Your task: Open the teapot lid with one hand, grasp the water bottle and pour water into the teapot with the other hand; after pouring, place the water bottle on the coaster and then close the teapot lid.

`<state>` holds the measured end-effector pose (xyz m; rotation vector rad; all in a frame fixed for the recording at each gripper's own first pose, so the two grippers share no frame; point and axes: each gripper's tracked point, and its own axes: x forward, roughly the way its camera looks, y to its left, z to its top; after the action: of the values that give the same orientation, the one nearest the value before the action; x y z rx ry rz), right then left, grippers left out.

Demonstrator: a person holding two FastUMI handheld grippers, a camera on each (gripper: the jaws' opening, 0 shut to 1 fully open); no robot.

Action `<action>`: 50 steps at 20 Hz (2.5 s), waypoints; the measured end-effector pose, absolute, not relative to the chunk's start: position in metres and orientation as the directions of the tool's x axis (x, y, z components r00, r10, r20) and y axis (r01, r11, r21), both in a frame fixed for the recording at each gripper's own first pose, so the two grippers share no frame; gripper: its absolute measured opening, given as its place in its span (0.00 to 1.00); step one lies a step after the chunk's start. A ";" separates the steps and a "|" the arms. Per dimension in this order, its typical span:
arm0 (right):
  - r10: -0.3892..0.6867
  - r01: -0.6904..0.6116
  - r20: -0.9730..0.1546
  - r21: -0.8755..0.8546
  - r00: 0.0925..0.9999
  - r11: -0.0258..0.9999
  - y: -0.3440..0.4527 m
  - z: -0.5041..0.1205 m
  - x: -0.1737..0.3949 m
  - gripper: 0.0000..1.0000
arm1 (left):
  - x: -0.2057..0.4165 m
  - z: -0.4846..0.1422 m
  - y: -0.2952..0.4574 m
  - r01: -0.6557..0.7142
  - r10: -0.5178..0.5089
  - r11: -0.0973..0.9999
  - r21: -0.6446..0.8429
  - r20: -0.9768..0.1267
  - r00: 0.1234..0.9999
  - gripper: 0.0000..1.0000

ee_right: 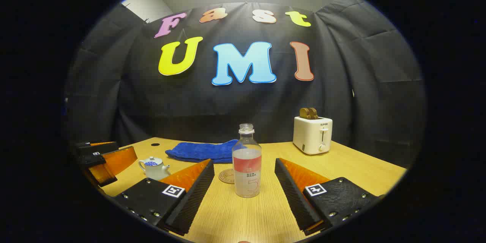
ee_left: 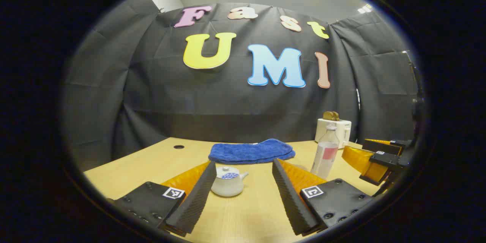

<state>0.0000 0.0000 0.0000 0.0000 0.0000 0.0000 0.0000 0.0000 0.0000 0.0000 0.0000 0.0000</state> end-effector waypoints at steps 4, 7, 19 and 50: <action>-0.002 0.002 0.004 -0.011 1.000 1.000 0.000 0.000 0.000 0.99 | 0.004 -0.002 -0.001 0.004 -0.004 1.000 0.000 -0.004 1.000 0.96; -0.004 0.004 0.006 -0.017 1.000 1.000 0.000 0.000 0.000 0.99 | 0.004 0.000 -0.002 0.006 -0.006 1.000 0.013 0.000 1.000 0.96; -0.008 0.008 -0.015 0.001 1.000 1.000 -0.007 -0.008 0.000 0.99 | 0.045 -0.010 0.014 -0.006 0.007 1.000 0.025 -0.033 0.999 0.96; -0.109 0.116 -0.091 0.077 0.990 0.990 -0.058 -0.042 0.003 0.99 | 0.134 -0.065 0.050 -0.052 0.068 0.994 0.100 -0.163 0.984 0.48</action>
<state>0.0032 -0.0577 -0.0424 0.0820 0.0868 -0.1132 0.1342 0.0495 -0.0645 0.0954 0.1666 0.0606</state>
